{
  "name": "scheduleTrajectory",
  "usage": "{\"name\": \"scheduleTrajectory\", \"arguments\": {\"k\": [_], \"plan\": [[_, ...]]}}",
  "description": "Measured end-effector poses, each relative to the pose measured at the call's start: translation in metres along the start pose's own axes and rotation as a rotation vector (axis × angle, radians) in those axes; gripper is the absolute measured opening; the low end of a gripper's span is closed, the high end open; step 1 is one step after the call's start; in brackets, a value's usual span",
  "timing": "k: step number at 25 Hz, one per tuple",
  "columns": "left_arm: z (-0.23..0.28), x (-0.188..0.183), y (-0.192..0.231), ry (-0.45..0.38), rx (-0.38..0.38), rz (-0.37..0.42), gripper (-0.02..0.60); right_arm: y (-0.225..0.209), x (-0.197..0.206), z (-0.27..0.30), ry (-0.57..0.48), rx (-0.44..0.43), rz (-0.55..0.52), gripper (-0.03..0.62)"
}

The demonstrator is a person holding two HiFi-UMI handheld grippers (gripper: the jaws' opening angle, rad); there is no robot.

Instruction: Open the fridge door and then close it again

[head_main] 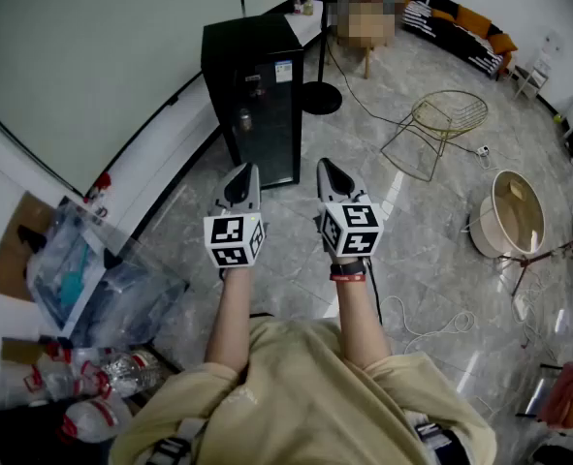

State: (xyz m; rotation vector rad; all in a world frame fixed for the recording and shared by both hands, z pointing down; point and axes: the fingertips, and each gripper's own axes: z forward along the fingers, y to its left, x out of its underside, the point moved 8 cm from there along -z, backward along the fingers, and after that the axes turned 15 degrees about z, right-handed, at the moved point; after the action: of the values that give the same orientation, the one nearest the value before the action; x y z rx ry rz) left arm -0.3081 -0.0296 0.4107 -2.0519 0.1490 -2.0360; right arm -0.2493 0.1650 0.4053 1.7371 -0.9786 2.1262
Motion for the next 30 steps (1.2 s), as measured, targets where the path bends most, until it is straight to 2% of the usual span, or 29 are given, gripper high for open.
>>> {"name": "scheduleTrajectory", "arguments": {"k": [8,15,30], "plan": [[0.016,0.007,0.003,0.041,-0.025,0.008,0.018,-0.013,0.003,0.02,0.021,-0.021,0.007,0.023],[0.056,0.022,0.026,0.056,-0.016,-0.009,0.018,-0.013,0.011,0.071,0.04,-0.046,0.013,0.025],[0.221,0.048,0.165,0.012,0.019,-0.03,0.018,-0.011,-0.037,0.27,-0.1,-0.027,-0.056,0.025]]}}
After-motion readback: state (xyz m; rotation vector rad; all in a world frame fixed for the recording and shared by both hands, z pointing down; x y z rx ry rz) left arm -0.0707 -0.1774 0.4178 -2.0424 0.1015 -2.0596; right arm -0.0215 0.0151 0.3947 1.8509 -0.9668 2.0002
